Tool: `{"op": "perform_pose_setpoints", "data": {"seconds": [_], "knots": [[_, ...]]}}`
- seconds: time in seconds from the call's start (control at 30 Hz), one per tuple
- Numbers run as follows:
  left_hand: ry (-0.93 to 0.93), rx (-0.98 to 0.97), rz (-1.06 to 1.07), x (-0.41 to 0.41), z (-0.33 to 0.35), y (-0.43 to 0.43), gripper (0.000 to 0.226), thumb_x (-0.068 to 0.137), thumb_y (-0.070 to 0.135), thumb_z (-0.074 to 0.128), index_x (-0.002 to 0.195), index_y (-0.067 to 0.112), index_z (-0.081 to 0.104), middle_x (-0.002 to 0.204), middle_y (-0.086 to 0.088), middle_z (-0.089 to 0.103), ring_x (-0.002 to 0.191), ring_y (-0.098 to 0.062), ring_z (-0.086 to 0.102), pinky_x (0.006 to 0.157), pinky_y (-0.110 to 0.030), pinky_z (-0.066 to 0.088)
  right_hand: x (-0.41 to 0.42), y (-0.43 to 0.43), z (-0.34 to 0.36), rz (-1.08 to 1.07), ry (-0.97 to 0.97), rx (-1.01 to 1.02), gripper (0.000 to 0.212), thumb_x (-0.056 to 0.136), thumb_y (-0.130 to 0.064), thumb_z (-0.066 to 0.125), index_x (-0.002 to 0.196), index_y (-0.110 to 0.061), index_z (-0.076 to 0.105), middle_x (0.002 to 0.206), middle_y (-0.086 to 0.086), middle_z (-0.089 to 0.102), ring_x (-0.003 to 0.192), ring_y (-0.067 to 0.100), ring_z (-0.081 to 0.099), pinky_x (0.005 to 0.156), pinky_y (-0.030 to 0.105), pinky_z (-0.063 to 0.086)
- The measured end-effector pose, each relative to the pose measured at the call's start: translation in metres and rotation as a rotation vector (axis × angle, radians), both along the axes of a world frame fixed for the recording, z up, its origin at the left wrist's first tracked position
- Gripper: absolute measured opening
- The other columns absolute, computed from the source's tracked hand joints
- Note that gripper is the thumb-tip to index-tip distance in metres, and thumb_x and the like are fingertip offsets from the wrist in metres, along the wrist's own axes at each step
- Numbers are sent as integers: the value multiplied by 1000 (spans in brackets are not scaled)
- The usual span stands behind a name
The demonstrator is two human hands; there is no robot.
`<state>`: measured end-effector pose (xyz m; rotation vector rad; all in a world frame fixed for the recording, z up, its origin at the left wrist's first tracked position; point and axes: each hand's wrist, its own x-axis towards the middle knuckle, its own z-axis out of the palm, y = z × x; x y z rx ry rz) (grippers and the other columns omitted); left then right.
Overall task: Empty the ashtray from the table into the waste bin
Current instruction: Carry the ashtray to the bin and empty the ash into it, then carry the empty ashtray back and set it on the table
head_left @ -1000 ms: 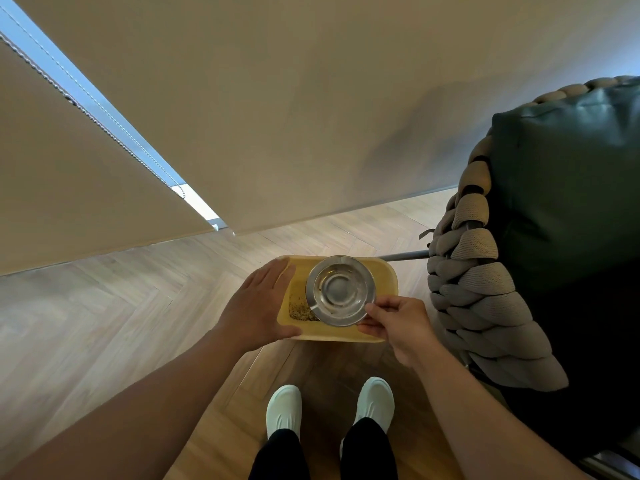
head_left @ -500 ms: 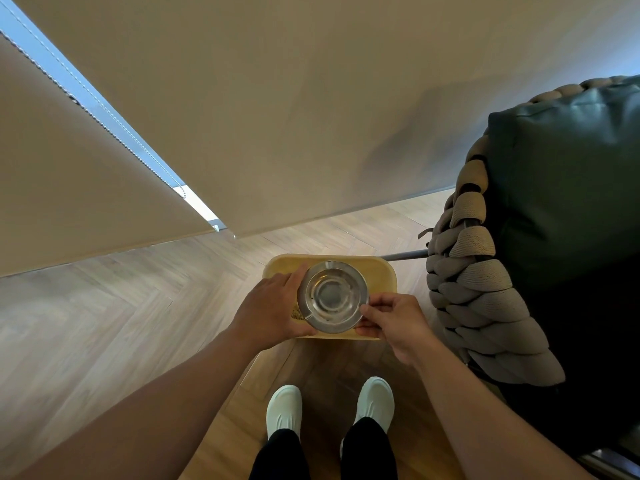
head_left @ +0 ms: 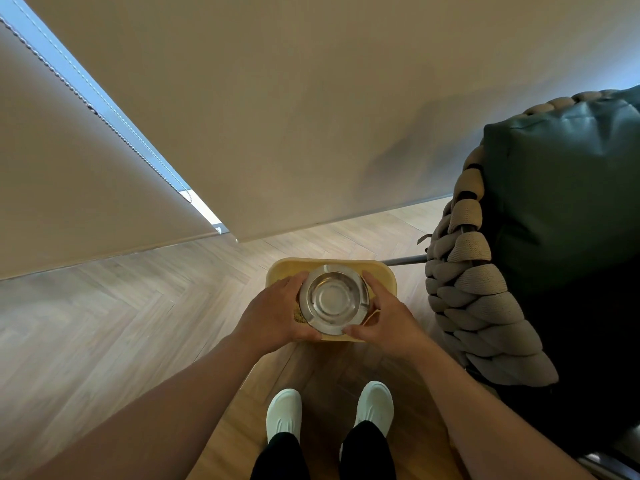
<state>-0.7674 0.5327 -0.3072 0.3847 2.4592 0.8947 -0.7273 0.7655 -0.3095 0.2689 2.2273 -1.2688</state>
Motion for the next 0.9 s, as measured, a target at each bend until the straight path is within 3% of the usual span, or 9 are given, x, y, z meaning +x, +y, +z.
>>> {"op": "perform_pose_setpoints", "data": {"seconds": [0.07, 0.2, 0.37, 0.57, 0.77, 0.9], "knots": [[-9, 30, 19, 1, 4, 0, 101, 49, 73, 73, 136, 40, 36, 120, 24, 50, 99, -6, 52, 84, -24, 45, 0, 1, 1, 56, 28, 24, 116, 68, -37, 87, 155, -32, 10, 136, -6, 48, 120, 15, 52, 92, 22, 44], [-25, 57, 43, 3, 10, 1, 101, 49, 74, 73, 136, 39, 36, 120, 22, 52, 100, -5, 53, 87, -27, 49, -2, -1, 4, 105, 75, 79, 120, 62, -38, 90, 153, -30, 13, 143, -3, 49, 120, 16, 54, 95, 25, 48], [-26, 87, 48, 8, 18, -1, 105, 55, 65, 81, 142, 37, 30, 135, 14, 52, 114, -9, 54, 97, -32, 49, -2, -4, 11, 119, 145, 111, 114, 59, -48, 88, 149, -34, 19, 135, -4, 55, 107, 7, 56, 88, 19, 46], [-26, 38, 27, 16, 41, -8, 108, 55, 59, 85, 144, 32, 29, 137, 9, 53, 117, -14, 54, 98, -40, 51, 7, -8, 31, 132, 150, 154, 116, 57, -45, 90, 150, -33, 20, 104, -14, 53, 84, 2, 54, 71, 6, 41], [-17, 53, 12, 28, 86, -17, 107, 54, 60, 84, 143, 37, 30, 136, 12, 53, 117, -12, 53, 96, -33, 49, 25, -17, 74, 86, 160, 147, 113, 59, -41, 90, 148, -35, 21, 95, -21, 51, 81, 1, 56, 69, 7, 42], [10, 43, -24, 35, 124, -25, 106, 53, 63, 84, 141, 39, 31, 135, 13, 54, 115, -9, 54, 95, -33, 49, 39, -27, 113, 50, 178, 132, 110, 60, -39, 90, 148, -34, 24, 105, -14, 56, 96, 12, 59, 82, 21, 51]]}}
